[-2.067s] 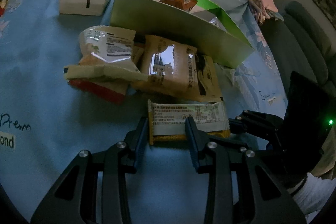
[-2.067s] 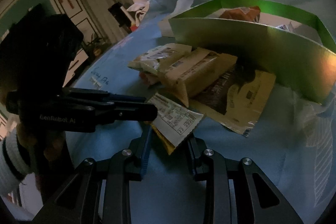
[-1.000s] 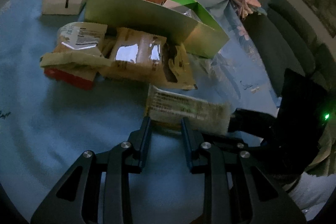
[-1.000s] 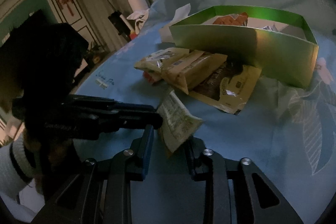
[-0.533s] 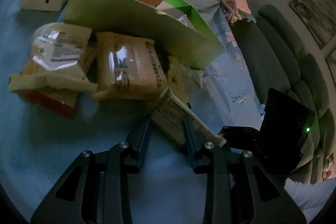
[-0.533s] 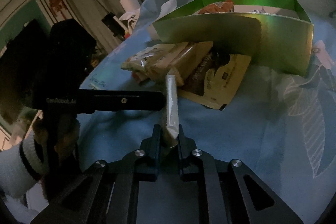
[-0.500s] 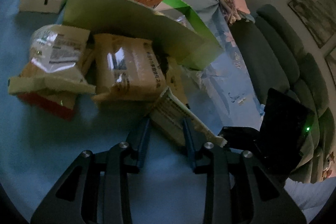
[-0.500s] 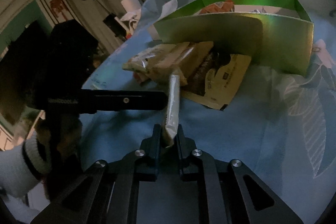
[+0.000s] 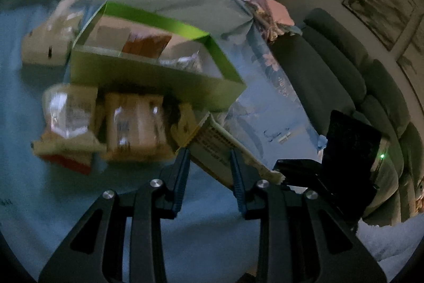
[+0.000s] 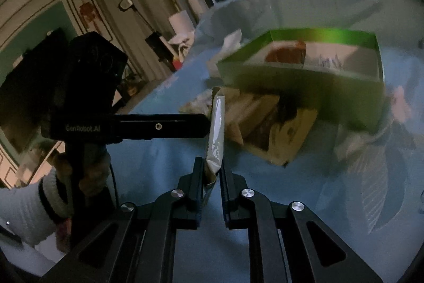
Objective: Organize snacks
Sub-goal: 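Lift the cream bar packet and carry it over the green box, then lower the bar packet into the box and open the left gripper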
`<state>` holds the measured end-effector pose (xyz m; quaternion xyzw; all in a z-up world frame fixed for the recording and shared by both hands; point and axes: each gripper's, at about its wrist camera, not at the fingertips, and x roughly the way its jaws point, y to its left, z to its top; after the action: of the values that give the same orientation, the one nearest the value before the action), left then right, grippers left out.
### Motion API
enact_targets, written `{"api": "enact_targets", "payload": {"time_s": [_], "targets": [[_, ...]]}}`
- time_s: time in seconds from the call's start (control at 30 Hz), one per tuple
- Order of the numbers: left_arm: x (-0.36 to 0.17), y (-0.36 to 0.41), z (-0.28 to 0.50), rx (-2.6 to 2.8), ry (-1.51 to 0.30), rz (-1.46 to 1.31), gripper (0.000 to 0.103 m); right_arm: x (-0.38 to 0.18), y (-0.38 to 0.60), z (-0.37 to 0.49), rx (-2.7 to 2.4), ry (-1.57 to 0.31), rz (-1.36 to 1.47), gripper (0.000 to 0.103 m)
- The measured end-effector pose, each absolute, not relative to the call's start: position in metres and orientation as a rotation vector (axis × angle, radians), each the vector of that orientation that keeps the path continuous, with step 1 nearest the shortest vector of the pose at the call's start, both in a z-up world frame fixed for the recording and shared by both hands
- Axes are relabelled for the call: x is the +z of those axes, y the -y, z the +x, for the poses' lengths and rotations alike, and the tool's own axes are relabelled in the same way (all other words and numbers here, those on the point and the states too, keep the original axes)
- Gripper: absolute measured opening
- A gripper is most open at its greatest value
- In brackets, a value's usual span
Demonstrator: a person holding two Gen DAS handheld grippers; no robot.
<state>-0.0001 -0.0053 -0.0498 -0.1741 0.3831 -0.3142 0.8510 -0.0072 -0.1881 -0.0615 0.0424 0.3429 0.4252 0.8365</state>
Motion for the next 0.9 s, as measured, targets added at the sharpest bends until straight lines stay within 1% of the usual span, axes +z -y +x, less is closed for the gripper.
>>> {"api": "enact_targets", "payload": {"time_s": [0.27, 0.47, 0.7, 0.9], "targets": [[-0.010, 0.009, 0.043, -0.650, -0.735, -0.304, 0.030, -0.023, 0.187, 0.030, 0.875, -0.628, 0.087, 0.013], [0.000, 0.010, 0.094, -0.655, -0.719, -0.323, 0.030, -0.006, 0.186, 0.068, 0.824, -0.592, 0.087, 0.013], [-0.020, 0.014, 0.156, -0.623, -0.793, -0.371, 0.030, -0.016, 0.185, 0.116, 0.730, -0.660, 0.080, 0.013], [-0.043, 0.020, 0.187, -0.545, -0.869, -0.372, 0.030, -0.033, 0.180, 0.146, 0.654, -0.736, 0.043, 0.013]]}}
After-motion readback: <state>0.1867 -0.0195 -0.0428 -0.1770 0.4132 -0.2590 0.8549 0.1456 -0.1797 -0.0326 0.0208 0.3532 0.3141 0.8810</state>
